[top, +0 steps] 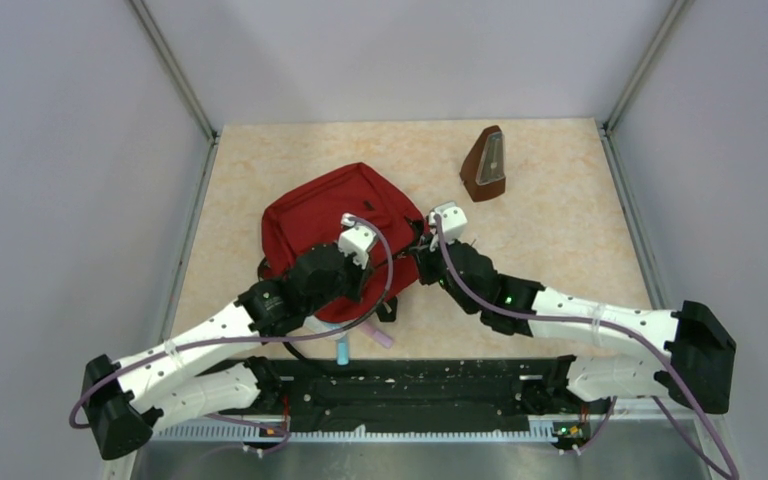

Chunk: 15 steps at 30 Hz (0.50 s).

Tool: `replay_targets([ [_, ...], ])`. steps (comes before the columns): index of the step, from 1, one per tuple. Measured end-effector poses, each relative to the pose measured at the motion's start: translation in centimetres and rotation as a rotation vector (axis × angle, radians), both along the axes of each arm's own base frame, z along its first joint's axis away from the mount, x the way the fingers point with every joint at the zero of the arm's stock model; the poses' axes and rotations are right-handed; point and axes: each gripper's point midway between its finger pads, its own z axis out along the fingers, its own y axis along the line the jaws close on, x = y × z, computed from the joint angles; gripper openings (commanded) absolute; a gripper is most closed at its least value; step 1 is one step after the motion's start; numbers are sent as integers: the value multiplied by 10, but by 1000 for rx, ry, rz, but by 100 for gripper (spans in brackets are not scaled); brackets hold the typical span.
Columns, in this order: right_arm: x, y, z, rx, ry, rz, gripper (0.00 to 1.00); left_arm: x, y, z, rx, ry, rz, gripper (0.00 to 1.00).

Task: Pack the student bag
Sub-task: Zip the student bag at the center of the board.

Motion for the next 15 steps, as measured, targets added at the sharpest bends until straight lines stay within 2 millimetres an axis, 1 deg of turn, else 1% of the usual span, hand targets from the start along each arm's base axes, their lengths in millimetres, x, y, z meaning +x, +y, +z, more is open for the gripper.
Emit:
replay_targets([
  [4, 11, -10, 8, -10, -15, -68, 0, 3, 11, 7, -12, -15, 62, 0],
  [7, 31, -27, 9, -12, -16, -139, 0, 0, 22, 13, -41, -10, 115, 0],
  [9, 44, -36, 6, -10, -7, -168, 0, -3, 24, 17, -70, -3, 130, 0],
  [15, 79, -42, -6, -22, 27, -180, 0, -12, 34, 21, -87, 62, 174, 0],
])
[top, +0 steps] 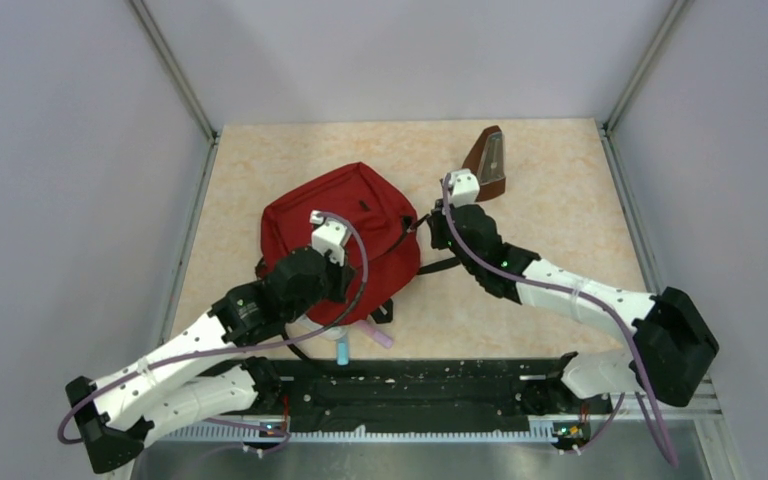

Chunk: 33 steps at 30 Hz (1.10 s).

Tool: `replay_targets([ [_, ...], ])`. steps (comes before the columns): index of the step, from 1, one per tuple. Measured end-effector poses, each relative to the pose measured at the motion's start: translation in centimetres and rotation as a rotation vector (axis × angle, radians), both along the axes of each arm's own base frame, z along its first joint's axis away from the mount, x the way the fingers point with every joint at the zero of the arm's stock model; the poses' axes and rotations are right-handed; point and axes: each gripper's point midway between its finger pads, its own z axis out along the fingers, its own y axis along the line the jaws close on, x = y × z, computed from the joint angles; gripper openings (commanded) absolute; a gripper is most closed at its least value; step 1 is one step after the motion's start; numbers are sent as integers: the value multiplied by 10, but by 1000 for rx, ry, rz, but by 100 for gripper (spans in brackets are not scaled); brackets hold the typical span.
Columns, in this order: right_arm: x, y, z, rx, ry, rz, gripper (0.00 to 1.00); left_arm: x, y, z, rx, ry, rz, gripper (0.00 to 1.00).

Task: Pack the student bag
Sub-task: Zip the student bag at the center of the board.

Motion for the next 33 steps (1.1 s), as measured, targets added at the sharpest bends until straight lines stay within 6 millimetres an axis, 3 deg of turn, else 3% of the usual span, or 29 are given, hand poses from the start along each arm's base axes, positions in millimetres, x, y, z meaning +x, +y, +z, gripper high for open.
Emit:
replay_targets([
  [3, 7, 6, -5, -20, 10, 33, 0, -2, 6, 5, 13, 15, 23, 19],
  [5, 7, 11, -5, -26, 10, 66, 0, -3, 10, 7, 24, 19, 30, 48],
  [8, 8, 11, -3, -26, 6, 80, 0, -3, 11, 15, 33, 9, 24, 67],
  [10, 7, 10, -2, -19, 1, 89, 0, -1, 7, 22, 32, 2, 11, 72],
  [14, -3, 7, 5, 8, -18, 116, 0, 10, -20, 38, 12, -5, -45, 76],
  [18, -9, 6, 15, 41, -48, 143, 0, 30, -53, 30, 39, 8, -85, 79],
  [20, -11, 7, 15, 48, -57, 158, 0, 41, -65, 16, 76, 28, -85, 76],
  [22, -13, 8, 15, 48, -59, 169, 0, 50, -73, -2, 122, 54, -79, 64],
  [24, -13, 8, 15, 52, -67, 174, 0, 53, -77, -15, 155, 77, -80, 41],
  [26, -14, 8, 15, 57, -70, 176, 0, 54, -79, -27, 178, 99, -87, 9],
  [27, -15, 7, 14, 63, -73, 175, 0, 54, -80, -30, 186, 105, -95, 1],
  [29, -18, 4, 9, 76, -63, 165, 2, 52, -81, -31, 181, 113, -106, 0],
  [33, -23, -3, -7, 112, -6, 123, 37, 44, -80, -40, 147, 124, -123, 0],
])
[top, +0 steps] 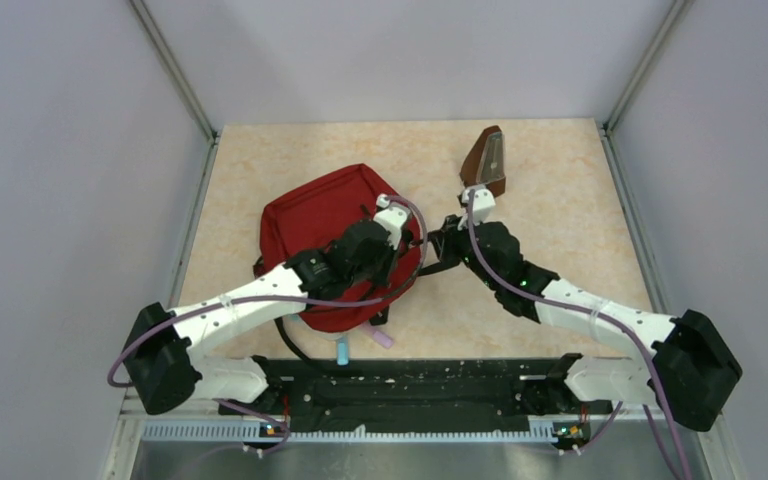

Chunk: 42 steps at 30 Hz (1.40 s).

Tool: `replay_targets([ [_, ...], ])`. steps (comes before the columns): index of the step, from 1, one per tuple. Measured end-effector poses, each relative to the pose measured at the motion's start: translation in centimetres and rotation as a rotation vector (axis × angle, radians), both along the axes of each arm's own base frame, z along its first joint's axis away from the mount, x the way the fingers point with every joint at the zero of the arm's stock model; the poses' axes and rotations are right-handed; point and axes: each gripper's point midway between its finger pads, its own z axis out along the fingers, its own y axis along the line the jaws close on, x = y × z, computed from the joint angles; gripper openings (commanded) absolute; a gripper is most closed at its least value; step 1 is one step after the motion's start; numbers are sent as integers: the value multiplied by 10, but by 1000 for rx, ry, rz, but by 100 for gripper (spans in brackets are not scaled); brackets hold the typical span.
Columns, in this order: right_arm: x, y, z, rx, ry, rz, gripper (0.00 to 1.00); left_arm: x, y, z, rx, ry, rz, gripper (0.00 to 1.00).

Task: Pack the student bag
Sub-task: Zip the student bag at the center of the board.

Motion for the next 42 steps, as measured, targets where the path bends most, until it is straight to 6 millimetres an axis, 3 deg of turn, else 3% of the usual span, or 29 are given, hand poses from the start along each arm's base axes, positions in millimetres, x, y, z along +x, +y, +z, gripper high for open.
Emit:
replay_targets([
  [2, -5, -1, -8, 18, 36, -5, 52, -9, 5, -11, -17, 19, -4, 0],
  [6, -22, -4, -22, 86, 98, 16, 72, -22, 15, -27, -28, 52, -1, 0],
  [10, -46, 0, -27, 157, 108, 112, 80, -32, 21, -27, -50, 61, -7, 0],
  [19, -68, 26, -49, 180, 202, 281, 78, -45, 24, -25, -77, 76, -46, 0],
  [25, -70, 38, -63, 184, 260, 318, 66, -46, 23, -25, -82, 85, -56, 0],
  [36, -56, 39, -56, 190, 246, 311, 54, -49, 24, -31, -76, 99, -63, 0],
  [42, -48, 36, -48, 227, 230, 323, 55, -50, 24, -33, -74, 103, -64, 0],
])
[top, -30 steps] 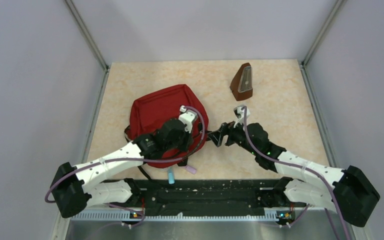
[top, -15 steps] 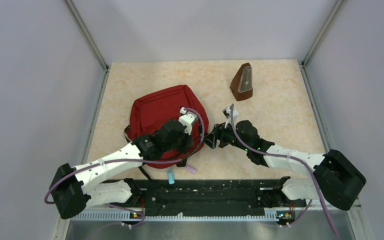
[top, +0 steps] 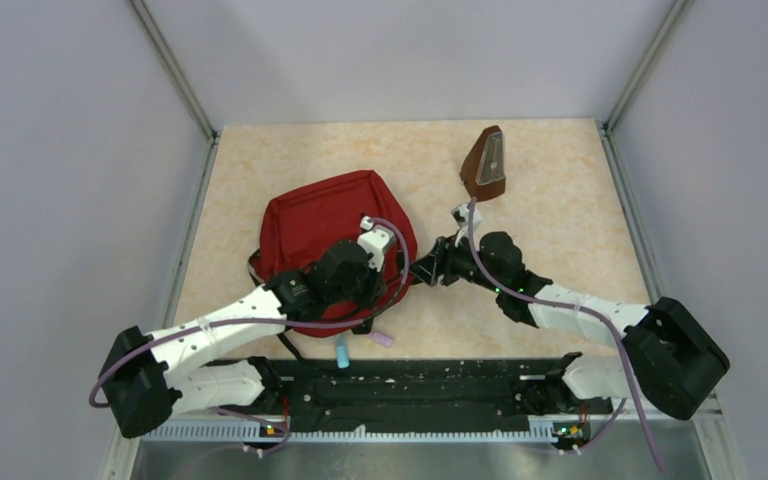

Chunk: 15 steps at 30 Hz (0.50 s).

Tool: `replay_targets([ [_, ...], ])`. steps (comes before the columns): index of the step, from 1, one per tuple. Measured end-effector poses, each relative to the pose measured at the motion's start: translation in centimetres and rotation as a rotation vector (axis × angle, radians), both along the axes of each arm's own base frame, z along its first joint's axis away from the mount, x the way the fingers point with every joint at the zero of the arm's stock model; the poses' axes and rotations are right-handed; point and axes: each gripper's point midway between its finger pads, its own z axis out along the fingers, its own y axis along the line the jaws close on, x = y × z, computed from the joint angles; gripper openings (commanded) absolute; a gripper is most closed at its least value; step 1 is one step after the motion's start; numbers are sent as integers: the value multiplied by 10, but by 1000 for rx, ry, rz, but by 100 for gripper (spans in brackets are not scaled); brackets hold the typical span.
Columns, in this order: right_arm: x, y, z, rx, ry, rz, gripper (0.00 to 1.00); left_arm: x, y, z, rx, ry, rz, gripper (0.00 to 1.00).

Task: Pack the student bag
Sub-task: Zip the student bag at the center of the board.

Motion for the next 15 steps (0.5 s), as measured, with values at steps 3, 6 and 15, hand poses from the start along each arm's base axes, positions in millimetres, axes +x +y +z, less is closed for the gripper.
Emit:
replay_targets([
  [3, -4, 4, -5, -2, 15, 33, 60, 0, 0, 0, 0, 0, 0, 0],
  [6, -7, 6, -15, -16, 41, 53, 63, 0, 0, 0, -1, 1, 0, 0],
  [15, -15, 13, -18, 10, 65, 127, 29, 0, 0, 0, -2, 2, 1, 0],
])
